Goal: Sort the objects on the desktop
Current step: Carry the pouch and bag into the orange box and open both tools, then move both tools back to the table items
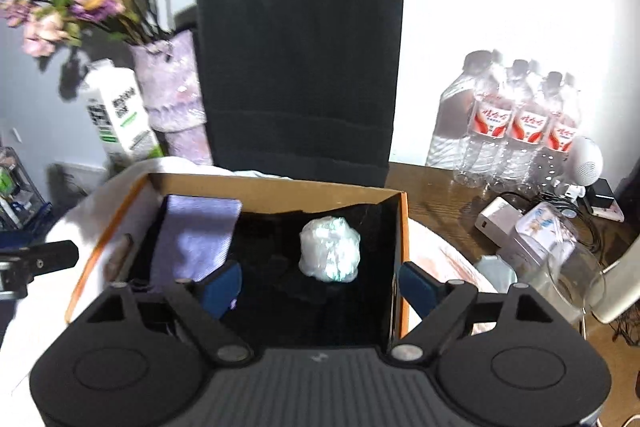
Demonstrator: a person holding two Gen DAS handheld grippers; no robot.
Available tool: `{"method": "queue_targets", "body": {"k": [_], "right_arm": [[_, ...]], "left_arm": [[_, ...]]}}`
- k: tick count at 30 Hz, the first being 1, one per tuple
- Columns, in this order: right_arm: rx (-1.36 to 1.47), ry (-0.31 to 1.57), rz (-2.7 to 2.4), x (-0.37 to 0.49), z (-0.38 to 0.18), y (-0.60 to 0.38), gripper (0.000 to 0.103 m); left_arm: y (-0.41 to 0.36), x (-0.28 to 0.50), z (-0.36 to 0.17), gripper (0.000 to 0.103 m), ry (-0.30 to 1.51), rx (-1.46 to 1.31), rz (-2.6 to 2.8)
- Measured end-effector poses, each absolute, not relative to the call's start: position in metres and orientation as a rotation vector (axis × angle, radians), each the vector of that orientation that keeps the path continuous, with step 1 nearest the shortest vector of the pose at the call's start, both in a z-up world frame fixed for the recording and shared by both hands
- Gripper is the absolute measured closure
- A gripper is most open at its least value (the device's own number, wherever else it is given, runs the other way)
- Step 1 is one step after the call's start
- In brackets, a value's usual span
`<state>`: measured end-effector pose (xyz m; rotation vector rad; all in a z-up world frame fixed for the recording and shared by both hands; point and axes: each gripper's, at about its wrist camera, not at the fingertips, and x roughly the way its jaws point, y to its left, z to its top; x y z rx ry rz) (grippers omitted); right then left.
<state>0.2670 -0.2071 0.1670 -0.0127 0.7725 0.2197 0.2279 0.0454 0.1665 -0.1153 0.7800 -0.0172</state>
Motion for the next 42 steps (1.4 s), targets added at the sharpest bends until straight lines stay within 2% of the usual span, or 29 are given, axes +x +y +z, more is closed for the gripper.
{"method": "queue_targets", "body": {"k": [5,10,14,20,27,33,38,41,42], "right_arm": [[0.014,0.738,0.239,0.200,0.160,-0.231,0.012],[-0.004,0.595,0.342,0.094,0.149,-0.240,0.008],[-0.021,0.495,0.355,0.015,0.128,-0.240,0.008],[0.007,0.450,0.286,-0.063,0.084,-0.241,0.000],[-0.147,0.463,0.209,-0.093,0.036,-0.223,0.000],[-0.192,0.447,0.211,-0.092,0.036,-0.223,0.000],[-0.349,0.467,0.194,-0.080,0.038,-0.235,0.001],[-0.403,0.477,0.201,-0.071,0.035,-0.247,0.006],[-0.409,0.488,0.208,-0.066,0.033,-0.250,0.011]], "left_arm": [[0.044,0.141,0.161,0.000,0.689,-0.042,-0.073],[0.042,0.047,0.146,0.000,0.557,-0.062,-0.144],[0.033,-0.014,0.120,0.000,0.475,-0.074,-0.157],[0.022,-0.082,0.069,0.000,0.457,-0.080,-0.136],[0.025,-0.093,0.038,0.000,0.525,-0.043,-0.130],[0.028,-0.081,0.034,0.000,0.494,-0.024,-0.139],[0.030,-0.047,0.033,0.000,0.490,0.057,-0.191],[0.030,-0.026,0.030,0.000,0.502,0.101,-0.281],[0.029,-0.020,0.027,0.003,0.500,0.116,-0.300]]}}
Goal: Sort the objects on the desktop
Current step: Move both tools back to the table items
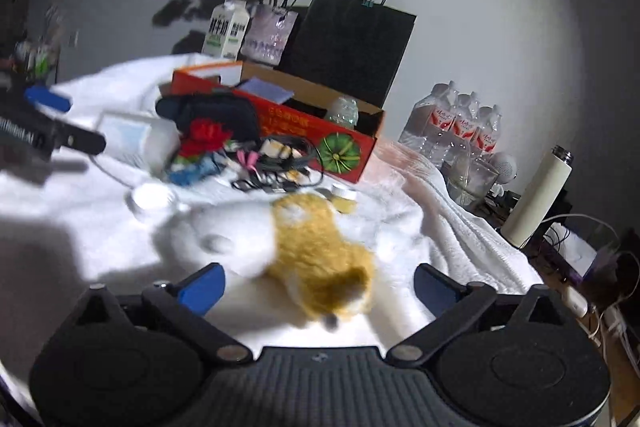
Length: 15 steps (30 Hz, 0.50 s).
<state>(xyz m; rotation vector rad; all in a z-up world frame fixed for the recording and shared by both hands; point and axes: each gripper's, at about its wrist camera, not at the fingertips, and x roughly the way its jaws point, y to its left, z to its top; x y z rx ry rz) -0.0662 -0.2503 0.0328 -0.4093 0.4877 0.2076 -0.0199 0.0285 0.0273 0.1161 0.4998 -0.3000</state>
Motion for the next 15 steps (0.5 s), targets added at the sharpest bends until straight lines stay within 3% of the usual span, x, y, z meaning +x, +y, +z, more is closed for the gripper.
{"method": "queue_targets", "body": {"k": [4,8,10,15], "right_arm": [[-0.441,0.530,0.233,-0.045,0.024,-0.249,0.027],[-0.461,0.544,0.282,-0.028,0.018,-0.237,0.033],[-0.446,0.553,0.269,-0.022,0.018,-0.233,0.044],[-0.228,0.596,0.270,-0.019,0.028,-0.251,0.053]], "left_arm": [[0.025,0.001,0.021,0.016,0.503,0.140,-0.343],[0.022,0.008,0.019,0.028,0.514,0.148,-0.362],[0.019,0.004,0.019,0.034,0.515,0.173,-0.350],[0.023,-0.021,0.024,0.045,0.510,0.093,-0.252]]}}
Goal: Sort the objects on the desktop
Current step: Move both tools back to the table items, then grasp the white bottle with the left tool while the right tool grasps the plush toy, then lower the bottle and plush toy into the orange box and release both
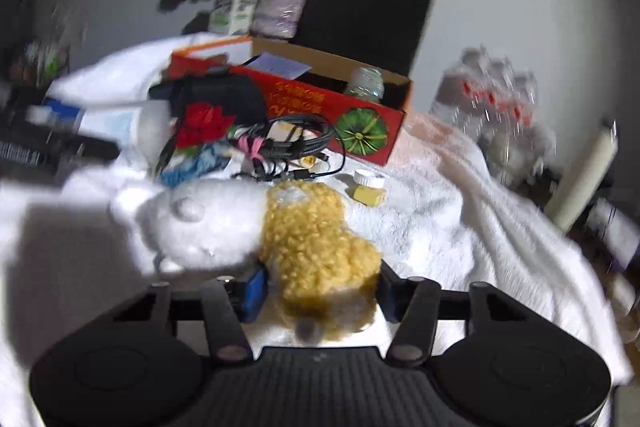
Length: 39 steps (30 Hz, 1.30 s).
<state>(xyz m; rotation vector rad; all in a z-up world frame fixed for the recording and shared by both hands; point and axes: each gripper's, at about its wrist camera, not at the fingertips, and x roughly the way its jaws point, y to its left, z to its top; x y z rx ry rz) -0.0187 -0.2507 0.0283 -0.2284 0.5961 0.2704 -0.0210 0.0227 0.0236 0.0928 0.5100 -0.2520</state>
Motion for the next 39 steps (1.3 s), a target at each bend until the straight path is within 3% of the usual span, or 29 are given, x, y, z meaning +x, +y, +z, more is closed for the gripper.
{"method": "queue_targets", "body": {"k": [8,25,31,39], "right_arm": [[-0.026,0.543,0.269,-0.049,0.047,-0.265,0.054],[0.128,0.426,0.224,-0.048,0.084,-0.286,0.054],[0.086,0.405,0.274,0.011,0.118,-0.277,0.054],[0.132,0.464,0.262,0.188,0.152,-0.221,0.054]], "left_arm": [[0.039,-0.065,0.042,0.061,0.504,-0.145,-0.229],[0.057,-0.067,0.095,0.063,0.395,-0.275,-0.290],[0.065,-0.005,0.137,0.063,0.361,-0.263,-0.210],[0.059,0.160,0.166,0.063,0.408,-0.329,-0.061]]}}
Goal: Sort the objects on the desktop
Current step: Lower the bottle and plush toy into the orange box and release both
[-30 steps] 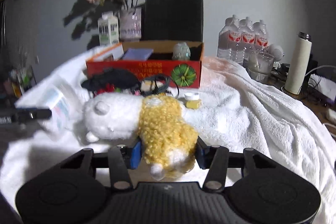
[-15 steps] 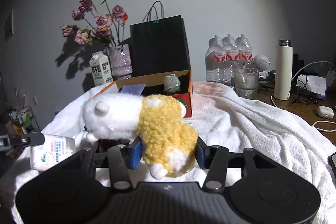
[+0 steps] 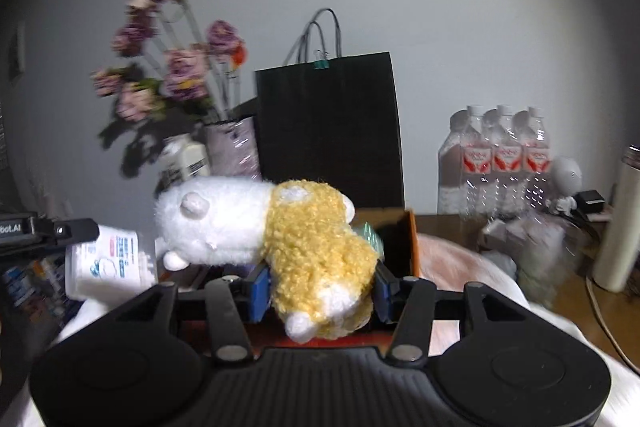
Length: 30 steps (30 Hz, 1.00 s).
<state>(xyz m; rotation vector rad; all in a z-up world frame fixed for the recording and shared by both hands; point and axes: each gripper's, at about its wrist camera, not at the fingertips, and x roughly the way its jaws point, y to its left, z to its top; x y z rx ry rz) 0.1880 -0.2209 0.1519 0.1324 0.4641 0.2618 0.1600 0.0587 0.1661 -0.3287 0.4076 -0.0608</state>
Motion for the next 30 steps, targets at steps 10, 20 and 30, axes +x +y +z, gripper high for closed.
{"method": "queue_targets", "body": {"k": [10,20,30], "right_arm": [[0.120,0.744,0.153,0.340,0.092,-0.152,0.054],[-0.152,0.842,0.103,0.370,0.065,-0.119,0.047],[-0.097,0.760,0.116,0.328,0.127,-0.148,0.036]], "left_arm": [[0.065,0.300,0.100,0.063,0.484,-0.553,0.118],[0.048,0.322,0.086,0.031,0.824,-0.315,0.040],[0.060,0.285,0.141,0.021,0.763,-0.249,0.053]]}}
